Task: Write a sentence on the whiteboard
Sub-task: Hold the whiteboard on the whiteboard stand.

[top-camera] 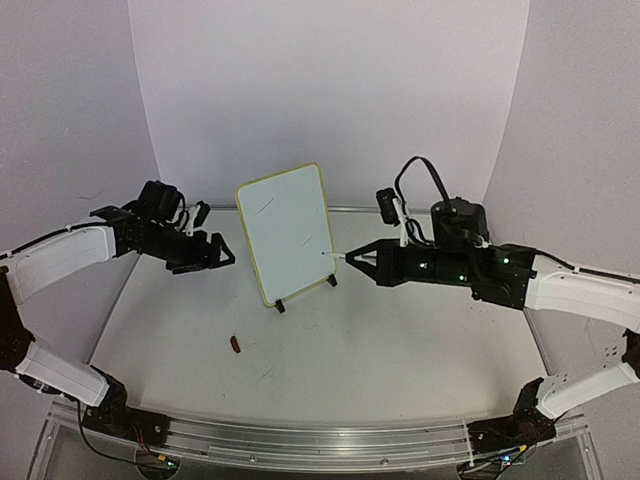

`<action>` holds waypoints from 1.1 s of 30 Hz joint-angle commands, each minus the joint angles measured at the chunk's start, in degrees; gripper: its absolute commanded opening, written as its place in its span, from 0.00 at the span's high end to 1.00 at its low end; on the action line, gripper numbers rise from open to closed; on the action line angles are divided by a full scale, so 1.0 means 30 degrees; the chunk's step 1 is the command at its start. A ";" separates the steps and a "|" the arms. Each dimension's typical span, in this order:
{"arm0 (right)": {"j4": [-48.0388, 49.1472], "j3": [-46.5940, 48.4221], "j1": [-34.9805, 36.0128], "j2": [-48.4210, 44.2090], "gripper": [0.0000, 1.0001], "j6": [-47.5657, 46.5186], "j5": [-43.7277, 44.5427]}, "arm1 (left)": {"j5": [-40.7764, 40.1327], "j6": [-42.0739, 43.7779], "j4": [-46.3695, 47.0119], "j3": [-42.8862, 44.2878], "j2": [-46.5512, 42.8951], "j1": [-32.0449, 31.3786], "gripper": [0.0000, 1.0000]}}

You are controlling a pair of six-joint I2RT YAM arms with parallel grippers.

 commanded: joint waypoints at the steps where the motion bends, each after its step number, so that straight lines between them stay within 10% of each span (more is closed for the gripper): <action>1: 0.0401 0.2502 -0.0403 0.2110 1.00 -0.1210 -0.1360 | 0.4881 0.4069 0.0223 0.2993 0.0341 0.1262 0.12; 17: 0.0464 0.6976 -0.1123 0.6550 1.00 -0.3147 -0.3638 | 0.7132 0.7902 0.3238 0.6543 0.3585 0.2434 0.28; 33: 0.1721 1.0069 -0.1688 0.9850 1.00 -0.3192 -0.5057 | 0.7841 0.8642 0.5044 0.5584 0.3667 0.2442 0.78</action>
